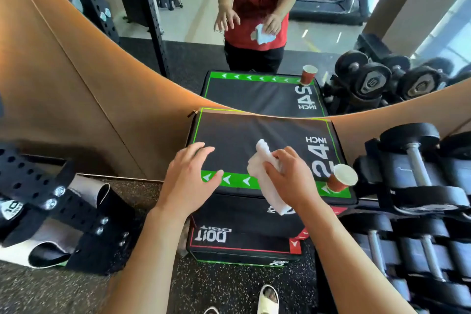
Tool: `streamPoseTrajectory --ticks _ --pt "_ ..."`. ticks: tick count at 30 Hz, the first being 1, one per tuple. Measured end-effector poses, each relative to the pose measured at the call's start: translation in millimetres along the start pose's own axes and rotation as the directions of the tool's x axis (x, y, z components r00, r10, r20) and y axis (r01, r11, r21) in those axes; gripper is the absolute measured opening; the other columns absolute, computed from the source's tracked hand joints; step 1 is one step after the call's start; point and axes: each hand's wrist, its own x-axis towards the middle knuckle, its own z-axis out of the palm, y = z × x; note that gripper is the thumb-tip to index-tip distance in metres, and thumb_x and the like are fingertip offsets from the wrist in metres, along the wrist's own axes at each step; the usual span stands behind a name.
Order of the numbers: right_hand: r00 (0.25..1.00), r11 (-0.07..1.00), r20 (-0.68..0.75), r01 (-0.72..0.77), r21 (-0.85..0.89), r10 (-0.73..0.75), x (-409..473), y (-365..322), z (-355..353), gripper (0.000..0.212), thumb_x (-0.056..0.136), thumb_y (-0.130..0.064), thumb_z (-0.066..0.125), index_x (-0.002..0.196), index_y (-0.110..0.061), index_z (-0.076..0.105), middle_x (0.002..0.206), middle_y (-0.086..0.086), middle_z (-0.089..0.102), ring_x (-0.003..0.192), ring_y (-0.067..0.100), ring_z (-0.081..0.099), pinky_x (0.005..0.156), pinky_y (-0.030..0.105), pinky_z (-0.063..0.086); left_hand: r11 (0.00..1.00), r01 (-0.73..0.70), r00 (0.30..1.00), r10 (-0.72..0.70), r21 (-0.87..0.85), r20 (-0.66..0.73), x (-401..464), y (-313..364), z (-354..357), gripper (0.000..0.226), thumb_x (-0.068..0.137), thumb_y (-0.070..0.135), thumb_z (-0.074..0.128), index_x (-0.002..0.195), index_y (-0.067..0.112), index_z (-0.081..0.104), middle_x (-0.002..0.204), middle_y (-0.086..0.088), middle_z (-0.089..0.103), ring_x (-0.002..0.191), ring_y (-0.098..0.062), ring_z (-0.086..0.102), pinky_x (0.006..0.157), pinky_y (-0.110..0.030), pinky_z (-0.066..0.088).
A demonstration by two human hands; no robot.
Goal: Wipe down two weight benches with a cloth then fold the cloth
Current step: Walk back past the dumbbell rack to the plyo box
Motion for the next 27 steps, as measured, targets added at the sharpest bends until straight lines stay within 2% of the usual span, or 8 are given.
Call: streamPoseTrajectory --ticks 3,8,14,18,22,27 --pt "1.000 1.000 -0.011 0.012 -0.008 -0.012 13 -2 8 0.009 0.097 -0.036 0.063 0.096 -0.028 0.064 0.094 -0.009 0.052 0.072 0.013 0.054 0.062 0.032 0.035 1.000 0.003 1.000 -0.003 0.025 0.010 12 -12 4 0.059 0.095 0.047 0.068 0.149 0.024 0.055 0.155 0.004 0.047 0.145 -0.020 0.040 0.119 -0.044 0.038" --pt "1.000 1.000 0.006 0.018 0.009 -0.018 42 3 19 0.010 0.098 -0.037 0.063 0.100 -0.027 0.065 0.096 -0.009 0.053 0.075 0.016 0.056 0.063 0.033 0.038 0.997 0.010 1.000 -0.012 0.072 0.020 38 -18 13 0.061 0.095 0.049 0.067 0.149 0.024 0.054 0.156 0.002 0.046 0.146 -0.020 0.038 0.120 -0.045 0.036" --pt "1.000 1.000 -0.002 0.015 0.017 -0.015 92 25 24 0.010 0.097 -0.039 0.062 0.100 -0.029 0.064 0.094 -0.010 0.051 0.071 0.013 0.054 0.059 0.031 0.035 0.989 0.020 0.999 -0.026 0.146 0.038 84 -10 31 0.062 0.096 0.049 0.066 0.151 0.024 0.054 0.158 0.002 0.045 0.147 -0.022 0.038 0.118 -0.044 0.035" --pt "0.999 0.999 0.019 0.045 0.024 -0.045 126 44 34 0.011 0.098 -0.041 0.061 0.098 -0.031 0.063 0.091 -0.011 0.050 0.068 0.008 0.051 0.055 0.020 0.032 0.986 0.043 0.997 -0.051 0.162 0.049 110 -5 45 0.061 0.095 0.048 0.067 0.149 0.023 0.055 0.157 0.001 0.046 0.146 -0.023 0.039 0.117 -0.045 0.036" --pt "0.998 0.999 0.056 0.027 0.026 -0.028 150 61 60 0.011 0.098 -0.041 0.060 0.099 -0.030 0.062 0.093 -0.009 0.049 0.068 0.012 0.051 0.056 0.031 0.033 0.980 0.068 0.994 -0.082 0.185 0.071 121 -8 59 0.060 0.095 0.048 0.068 0.148 0.024 0.056 0.157 0.001 0.047 0.146 -0.023 0.040 0.116 -0.044 0.037" --pt "0.995 0.999 0.093 -0.042 -0.001 0.042 159 76 106 0.014 0.100 -0.041 0.057 0.098 -0.028 0.061 0.095 -0.008 0.048 0.072 0.017 0.054 0.059 0.031 0.035 0.977 0.069 0.988 -0.094 0.202 0.119 130 -22 75 0.060 0.093 0.048 0.069 0.147 0.024 0.058 0.156 0.000 0.049 0.144 -0.024 0.043 0.116 -0.045 0.039"
